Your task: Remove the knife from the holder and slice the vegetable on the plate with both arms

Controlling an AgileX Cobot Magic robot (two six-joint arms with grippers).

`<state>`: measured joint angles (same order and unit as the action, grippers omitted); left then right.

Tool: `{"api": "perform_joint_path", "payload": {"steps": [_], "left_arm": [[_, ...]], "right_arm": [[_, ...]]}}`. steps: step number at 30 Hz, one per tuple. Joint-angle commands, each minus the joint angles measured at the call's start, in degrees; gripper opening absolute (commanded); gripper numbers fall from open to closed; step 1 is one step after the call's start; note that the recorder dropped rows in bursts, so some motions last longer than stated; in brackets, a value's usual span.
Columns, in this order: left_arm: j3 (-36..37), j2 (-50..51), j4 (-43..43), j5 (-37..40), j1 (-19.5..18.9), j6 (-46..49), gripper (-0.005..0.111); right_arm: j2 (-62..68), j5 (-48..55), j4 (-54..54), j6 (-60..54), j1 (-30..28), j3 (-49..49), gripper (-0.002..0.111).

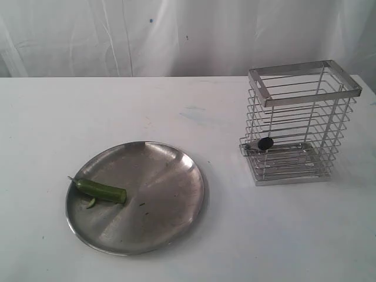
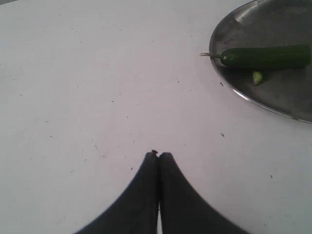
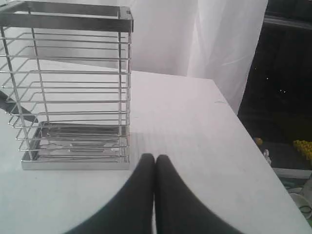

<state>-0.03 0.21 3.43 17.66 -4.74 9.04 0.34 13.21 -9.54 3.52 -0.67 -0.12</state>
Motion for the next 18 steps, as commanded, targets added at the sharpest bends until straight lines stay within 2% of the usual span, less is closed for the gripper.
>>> {"api": "perform_joint_path", "payload": {"steps": [1,5,8,10,14,18], "left_arm": [[0.03,-0.21,0.29,-0.05,0.27,-0.03,0.0],[0.03,-0.21,0.29,-0.05,0.27,-0.03,0.0],[0.03,-0.21,0.29,-0.05,0.27,-0.03,0.0],[0.03,-0.21,0.29,-0.05,0.27,-0.03,0.0],[0.03,-0.21,0.29,-0.05,0.27,-0.03,0.0],[0.03,-0.21,0.29,-0.05,0.27,-0.03,0.0]], "right_arm": [[-0.34,-4.86,0.0,-0.37,0.19,0.12,0.0],[-0.34,-25.68,1.33,2.5,0.19,0.12,0.0],[-0.34,-50.03,6.69,22.47,0.19,0.12,0.0],[-0.34,-60.38,7.74,23.47,0.19,-4.47,0.0],[-0.34,-55.76,0.93,22.99,0.19,-19.34,0.0],[7.24,-34.83,-15.1,12.79,0.19,-32.21,0.0]]}}
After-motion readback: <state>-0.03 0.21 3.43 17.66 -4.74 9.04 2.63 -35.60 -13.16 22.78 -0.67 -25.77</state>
